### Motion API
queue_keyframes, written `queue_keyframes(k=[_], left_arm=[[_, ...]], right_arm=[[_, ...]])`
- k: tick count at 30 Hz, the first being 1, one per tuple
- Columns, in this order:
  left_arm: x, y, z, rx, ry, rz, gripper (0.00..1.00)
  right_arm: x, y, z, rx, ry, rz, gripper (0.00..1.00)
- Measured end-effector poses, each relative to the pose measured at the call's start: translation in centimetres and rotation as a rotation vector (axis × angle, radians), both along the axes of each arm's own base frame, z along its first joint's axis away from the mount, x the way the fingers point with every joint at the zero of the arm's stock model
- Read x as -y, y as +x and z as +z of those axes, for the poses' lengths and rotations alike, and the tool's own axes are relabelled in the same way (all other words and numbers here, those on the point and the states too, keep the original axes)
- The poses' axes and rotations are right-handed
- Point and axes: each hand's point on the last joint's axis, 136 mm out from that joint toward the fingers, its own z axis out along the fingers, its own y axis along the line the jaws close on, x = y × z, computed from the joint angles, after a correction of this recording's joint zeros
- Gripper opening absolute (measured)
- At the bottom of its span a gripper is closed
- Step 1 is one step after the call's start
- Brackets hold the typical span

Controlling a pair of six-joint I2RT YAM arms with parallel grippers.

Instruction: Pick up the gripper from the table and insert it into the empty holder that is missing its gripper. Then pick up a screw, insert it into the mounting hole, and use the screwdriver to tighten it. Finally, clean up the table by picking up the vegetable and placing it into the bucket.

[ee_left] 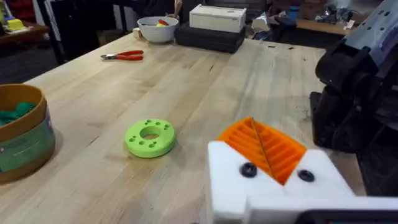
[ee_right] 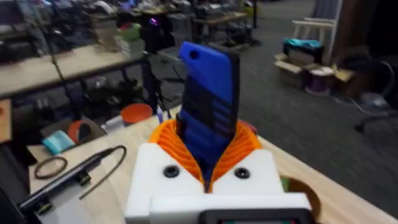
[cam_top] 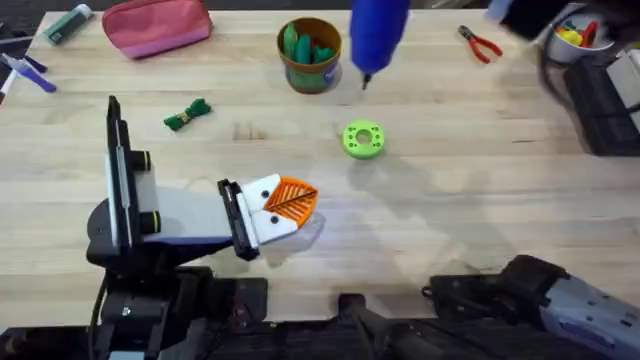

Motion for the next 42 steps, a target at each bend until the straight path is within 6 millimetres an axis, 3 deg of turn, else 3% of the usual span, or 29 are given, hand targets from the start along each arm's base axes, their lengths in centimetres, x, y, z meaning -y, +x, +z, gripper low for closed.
queue_keyframes(k=[8, 20, 27, 31, 42], left_arm=[[0.0, 0.0, 0.0, 0.0, 0.0, 0.0, 0.02], [0.0, 0.0, 0.0, 0.0, 0.0, 0.0, 0.02], [0.0, 0.0, 0.0, 0.0, 0.0, 0.0, 0.02], [0.0, 0.0, 0.0, 0.0, 0.0, 0.0, 0.02], [0.0, 0.0, 0.0, 0.0, 0.0, 0.0, 0.02]], right_arm=[[-3.0, -2.0, -2.2, 0.066, 0.06, 0.231, 0.026], [-6.9, -4.2, -2.2, 0.166, 0.103, 0.568, 0.026], [-9.1, -4.3, -5.1, 0.085, 0.081, 0.72, 0.026], [-9.8, -4.8, -6.0, 0.056, 0.069, 0.764, 0.026], [-10.3, -6.2, -6.1, 0.063, 0.066, 0.817, 0.026]])
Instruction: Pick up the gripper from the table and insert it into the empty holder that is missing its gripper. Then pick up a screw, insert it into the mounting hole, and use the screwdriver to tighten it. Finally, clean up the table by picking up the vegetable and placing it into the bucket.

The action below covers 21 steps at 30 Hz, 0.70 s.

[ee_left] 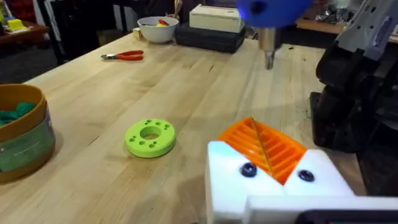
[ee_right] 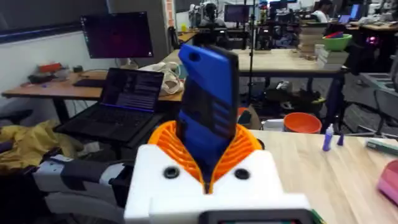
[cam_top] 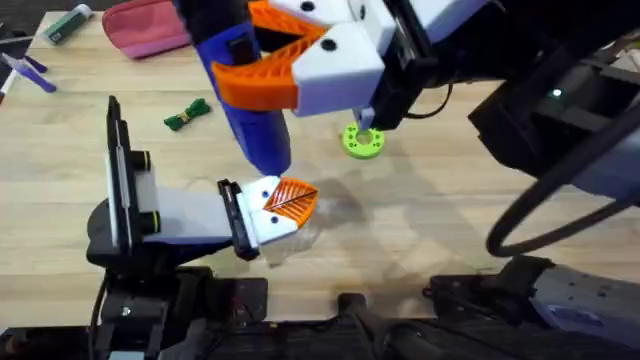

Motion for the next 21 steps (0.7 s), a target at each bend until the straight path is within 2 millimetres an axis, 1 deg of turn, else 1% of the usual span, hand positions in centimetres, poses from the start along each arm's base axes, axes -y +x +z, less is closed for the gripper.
queue_keyframes(k=[8, 16, 21], left_arm=[[0.0, 0.0, 0.0, 0.0, 0.0, 0.0, 0.02], [0.0, 0.0, 0.0, 0.0, 0.0, 0.0, 0.02], [0.0, 0.0, 0.0, 0.0, 0.0, 0.0, 0.02]], right_arm=[[-0.4, 0.0, -0.6, 0.001, -0.008, 0.01, 0.026], [-1.1, -1.6, -0.1, 0.04, 0.014, 0.053, 0.026], [-1.3, -2.2, -0.1, 0.054, 0.018, 0.067, 0.026]])
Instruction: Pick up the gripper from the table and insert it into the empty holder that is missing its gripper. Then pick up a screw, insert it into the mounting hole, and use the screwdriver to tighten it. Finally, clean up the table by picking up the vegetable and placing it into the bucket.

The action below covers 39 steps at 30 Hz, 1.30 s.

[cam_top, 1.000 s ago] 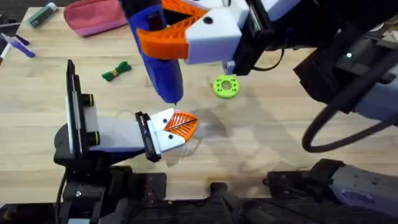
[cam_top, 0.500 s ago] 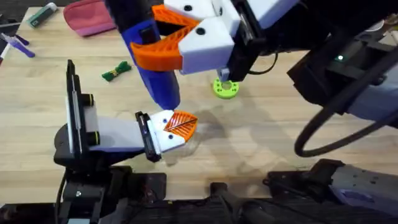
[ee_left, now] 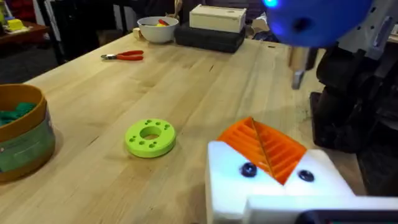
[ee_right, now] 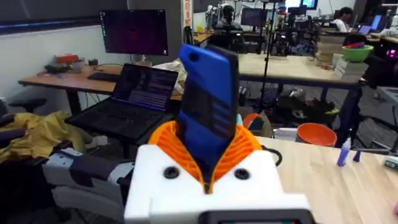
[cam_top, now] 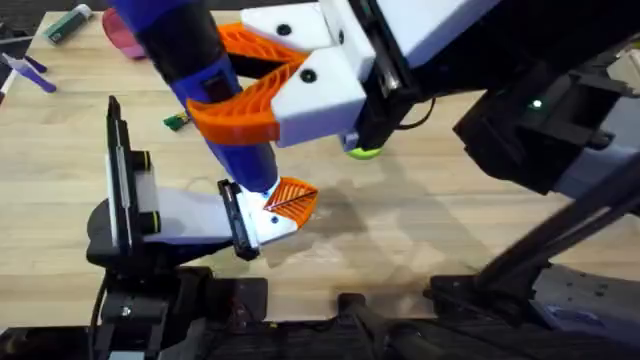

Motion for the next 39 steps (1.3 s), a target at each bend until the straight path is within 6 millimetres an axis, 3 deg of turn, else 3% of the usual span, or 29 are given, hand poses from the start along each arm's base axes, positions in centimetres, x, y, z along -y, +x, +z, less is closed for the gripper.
queue_keyframes(k=[13, 20, 39], left_arm=[[0.0, 0.0, 0.0, 0.0, 0.0, 0.0, 0.02], [0.0, 0.0, 0.0, 0.0, 0.0, 0.0, 0.02], [0.0, 0.0, 0.0, 0.0, 0.0, 0.0, 0.02]], right_arm=[[-0.4, -0.5, -0.3, 0.049, 0.007, 0.009, 0.026], [-1.5, 0.6, -2.2, 0.026, -0.029, 0.007, 0.026], [-0.8, 0.1, -2.7, 0.101, 0.024, 0.008, 0.026]])
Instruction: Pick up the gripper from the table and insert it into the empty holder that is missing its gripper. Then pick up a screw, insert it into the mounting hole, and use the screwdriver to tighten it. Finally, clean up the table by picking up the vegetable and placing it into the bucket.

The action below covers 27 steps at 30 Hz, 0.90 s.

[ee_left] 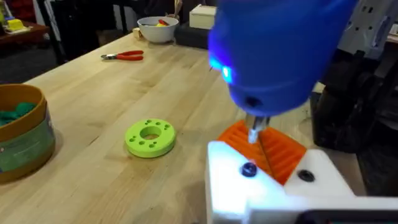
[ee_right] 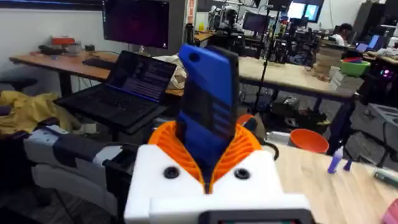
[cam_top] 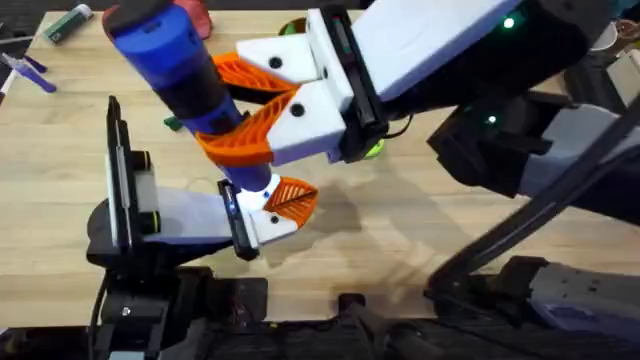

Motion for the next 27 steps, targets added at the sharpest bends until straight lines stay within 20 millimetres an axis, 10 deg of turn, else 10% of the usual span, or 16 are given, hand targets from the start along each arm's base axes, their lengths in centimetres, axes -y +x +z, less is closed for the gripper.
queue_keyframes(k=[27], left_arm=[[0.0, 0.0, 0.0, 0.0, 0.0, 0.0, 0.02]], right_arm=[[-0.08, 0.07, -0.64, -0.039, -0.025, 0.003, 0.026]])
